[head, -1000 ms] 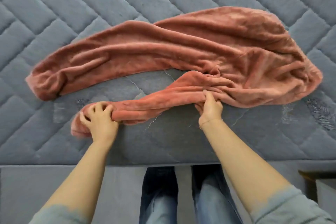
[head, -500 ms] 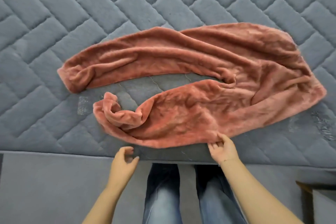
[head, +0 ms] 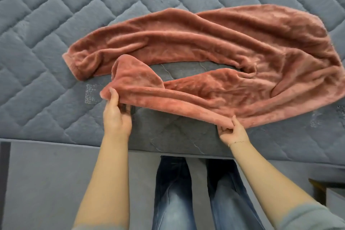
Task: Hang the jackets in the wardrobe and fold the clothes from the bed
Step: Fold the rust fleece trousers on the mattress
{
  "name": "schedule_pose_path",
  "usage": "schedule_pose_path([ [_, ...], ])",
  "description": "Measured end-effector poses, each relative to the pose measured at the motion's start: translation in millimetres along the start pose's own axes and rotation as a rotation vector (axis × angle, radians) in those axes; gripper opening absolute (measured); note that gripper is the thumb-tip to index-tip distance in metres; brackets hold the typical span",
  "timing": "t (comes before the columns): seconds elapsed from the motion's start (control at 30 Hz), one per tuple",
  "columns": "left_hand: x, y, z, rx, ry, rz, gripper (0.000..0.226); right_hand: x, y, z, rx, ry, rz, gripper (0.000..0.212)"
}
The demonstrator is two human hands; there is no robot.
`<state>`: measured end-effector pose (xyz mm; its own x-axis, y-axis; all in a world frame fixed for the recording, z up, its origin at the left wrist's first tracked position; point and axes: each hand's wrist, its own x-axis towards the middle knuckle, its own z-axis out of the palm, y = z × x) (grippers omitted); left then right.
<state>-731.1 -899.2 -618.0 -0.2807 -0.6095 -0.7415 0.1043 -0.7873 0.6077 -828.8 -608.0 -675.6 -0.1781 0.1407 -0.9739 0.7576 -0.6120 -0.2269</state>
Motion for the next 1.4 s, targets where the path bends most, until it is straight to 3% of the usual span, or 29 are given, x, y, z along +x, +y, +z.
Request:
schedule_pose_path([
  [0.1,-16,-1,-39,-0.138,0.019,-0.005,0.025,-2,12,0,0.028,0.037,0.03,0.02],
  [0.27,-34,-26,-99,-0.343,0.155,-0.269,0.034,-7,20,-6,0.017,0.051,0.082,0.013],
  [0.53,20,45,-85,-0.374,-0.021,0.0,0.021,3,22,-12,-0.033,-0.042,0.019,0.021],
  [0.6,29,46,-97,-0.376,0.125,-0.022,0.009,1,26,-13,-0.003,-0.036,0.027,0.025],
  [0.7,27,30,-127,-0.187,0.424,-0.206,0.023,-3,27,-12,0.015,-0.047,0.039,0.034],
  [0.8,14,13,-135,-0.044,0.477,-0.263,0.012,-3,25,-16,-0.015,-0.06,0.034,0.036],
  [0.93,-14,-33,-104,0.016,0.446,-0.319,0.031,-2,0,-33,-0.016,-0.136,0.037,0.028],
  [1.03,-49,-94,-55,0.079,0.384,-0.486,0.042,1,-43,-51,0.008,-0.184,0.009,0.021],
  [1.17,-83,-174,27,0.073,0.325,-0.619,0.041,20,-127,-74,0.006,-0.213,0.003,0.017],
  [1.3,-106,-245,100,-0.019,0.32,-0.663,0.016,41,-221,-87,-0.035,-0.233,-0.041,0.022],
  [1.4,-124,-293,138,-0.049,0.356,-0.642,0.015,57,-285,-83,-0.074,-0.244,-0.052,0.023],
])
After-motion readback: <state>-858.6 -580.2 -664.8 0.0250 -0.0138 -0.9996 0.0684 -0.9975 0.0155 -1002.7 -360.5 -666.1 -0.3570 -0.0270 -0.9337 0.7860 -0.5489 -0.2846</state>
